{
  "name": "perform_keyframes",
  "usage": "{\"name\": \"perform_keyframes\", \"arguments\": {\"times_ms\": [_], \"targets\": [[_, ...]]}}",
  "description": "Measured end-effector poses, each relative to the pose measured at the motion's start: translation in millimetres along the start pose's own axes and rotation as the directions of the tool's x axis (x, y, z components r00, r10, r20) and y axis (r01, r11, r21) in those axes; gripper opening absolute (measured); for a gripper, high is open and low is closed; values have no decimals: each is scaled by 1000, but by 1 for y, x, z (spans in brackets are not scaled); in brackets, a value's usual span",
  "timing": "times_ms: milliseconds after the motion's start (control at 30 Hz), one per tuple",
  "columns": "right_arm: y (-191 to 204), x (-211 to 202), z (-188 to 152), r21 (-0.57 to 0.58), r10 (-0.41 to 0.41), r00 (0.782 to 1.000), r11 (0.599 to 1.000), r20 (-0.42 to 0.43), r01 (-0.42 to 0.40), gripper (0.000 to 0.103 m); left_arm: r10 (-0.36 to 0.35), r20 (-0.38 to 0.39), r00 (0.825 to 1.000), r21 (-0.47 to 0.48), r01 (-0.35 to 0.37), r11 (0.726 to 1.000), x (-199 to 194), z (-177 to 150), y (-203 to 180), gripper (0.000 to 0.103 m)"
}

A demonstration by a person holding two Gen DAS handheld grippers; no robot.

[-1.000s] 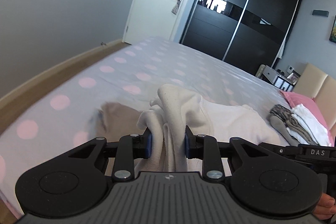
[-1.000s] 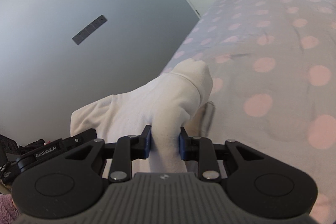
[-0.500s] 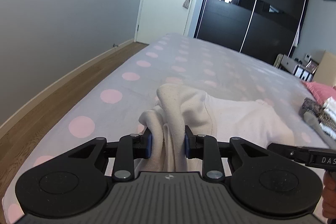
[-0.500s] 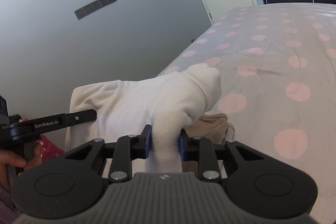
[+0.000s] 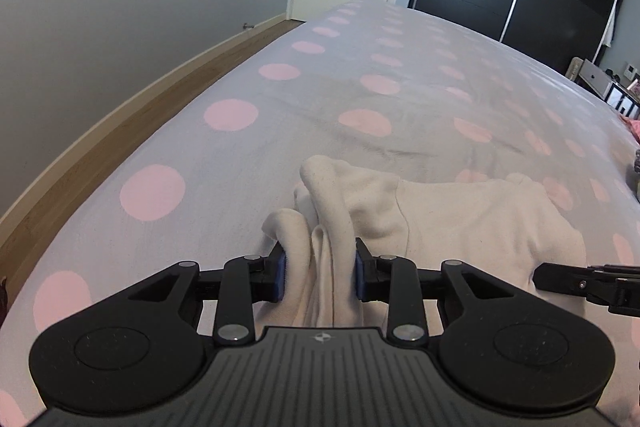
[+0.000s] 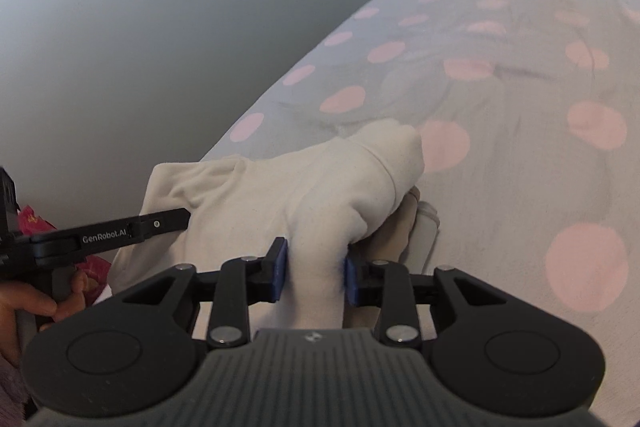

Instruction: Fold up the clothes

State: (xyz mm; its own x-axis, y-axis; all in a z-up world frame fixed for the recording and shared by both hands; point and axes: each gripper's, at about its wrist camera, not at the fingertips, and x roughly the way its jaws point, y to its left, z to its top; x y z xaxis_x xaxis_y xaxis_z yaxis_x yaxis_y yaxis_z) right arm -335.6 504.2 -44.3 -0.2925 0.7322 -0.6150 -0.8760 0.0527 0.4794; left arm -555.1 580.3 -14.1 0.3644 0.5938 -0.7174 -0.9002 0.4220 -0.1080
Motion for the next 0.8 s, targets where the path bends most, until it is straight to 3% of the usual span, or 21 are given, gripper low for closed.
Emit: {"name": "perform_keyframes", "arguments": {"times_ms": [200, 333, 467, 533, 600, 667, 733, 800], "targets": [[-25, -5, 20, 184, 59, 997, 982, -51, -49, 49, 44, -47, 998, -18, -45, 999, 4, 4, 0, 32], [-41, 0, 32, 307, 82, 993, 950, -80, -53, 49, 73, -105, 992, -21, -76, 997, 4, 11, -3, 35], [-57, 14, 42, 423, 99, 991, 905, -95, -50, 48, 97, -115, 989, 10, -96, 995, 9, 16, -8, 35], [-61, 21, 48, 446, 92, 991, 894, -102, -37, 42, 101, -117, 988, 15, -100, 995, 10, 17, -9, 35], [-58, 24, 53, 417, 72, 992, 909, -107, -21, 24, 99, -118, 988, 8, -99, 995, 11, 18, -9, 35], [-47, 21, 59, 325, 48, 995, 946, -89, -16, 20, 96, -116, 989, 13, -95, 995, 10, 18, -9, 35], [-28, 13, 62, 162, 22, 999, 987, -44, -15, 18, 95, -114, 989, 26, -92, 995, 10, 17, -10, 34], [-9, 9, 60, -20, -24, 1000, 1000, -6, 23, 17, 90, -123, 988, 26, -87, 996, 13, 19, -8, 34]]}}
